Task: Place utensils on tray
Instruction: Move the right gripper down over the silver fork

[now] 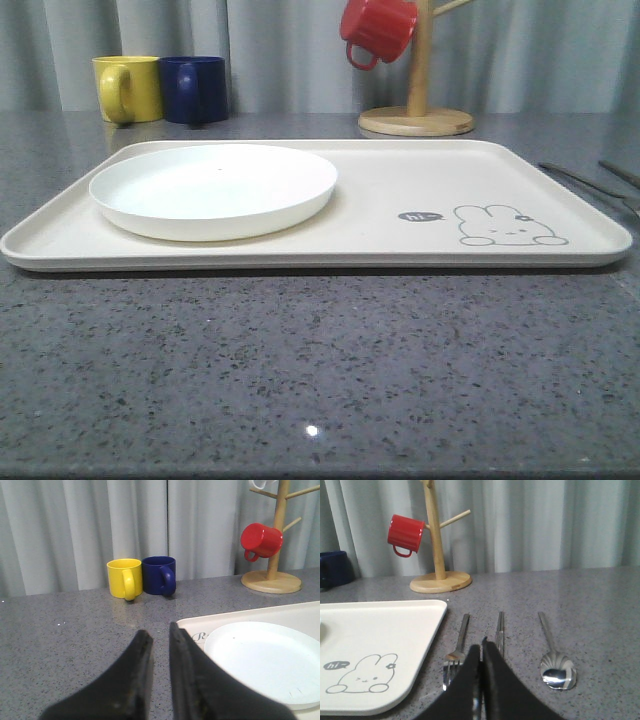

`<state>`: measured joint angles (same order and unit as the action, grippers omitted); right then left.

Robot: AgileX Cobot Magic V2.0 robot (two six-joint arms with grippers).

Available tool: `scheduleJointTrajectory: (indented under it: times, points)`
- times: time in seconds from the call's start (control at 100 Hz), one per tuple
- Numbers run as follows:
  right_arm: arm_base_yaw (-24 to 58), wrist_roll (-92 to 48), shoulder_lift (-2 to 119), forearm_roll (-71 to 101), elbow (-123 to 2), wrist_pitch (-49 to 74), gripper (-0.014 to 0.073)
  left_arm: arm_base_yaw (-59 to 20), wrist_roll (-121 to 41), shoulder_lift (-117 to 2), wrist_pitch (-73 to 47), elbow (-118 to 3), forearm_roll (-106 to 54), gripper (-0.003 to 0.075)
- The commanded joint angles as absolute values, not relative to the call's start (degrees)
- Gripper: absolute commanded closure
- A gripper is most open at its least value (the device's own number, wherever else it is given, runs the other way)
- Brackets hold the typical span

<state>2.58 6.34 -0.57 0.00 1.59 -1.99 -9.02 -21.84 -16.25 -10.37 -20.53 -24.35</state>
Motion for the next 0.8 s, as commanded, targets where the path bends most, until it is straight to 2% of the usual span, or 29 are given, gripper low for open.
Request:
scheduleJointTrajectory:
  times: [0.0,0.16,0.3,0.63,0.79]
  points:
    - [2.20,5.86,-1.67,0.00,1.28,-8.01,0.0662,-9.04,-21.68,-16.70,-5.80,-22.06,-24.42,0.0739]
    - [2.20,5.86,-1.46,0.00,-3.33,-2.67,0.0662,-9.04,-21.68,-16.70,-5.80,-22.06,-24.42,0.0739]
    - [2.20,5.86,2.22,0.00,-12.48,9.38,0.0662,-9.04,-21.68,-16.70,-5.80,-22.06,-24.42,0.0739]
    - [2.20,5.86,24.63,0.00,-35.37,34.43,0.0662,-9.04,-21.68,-16.70,-5.80,-22.06,-24.42,0.0739]
    - [2.20,5.86,35.81,0.00,-43.18,39.73,0.0662,-9.15,-21.68,-16.70,-5.80,-22.06,-24.42,0.0739]
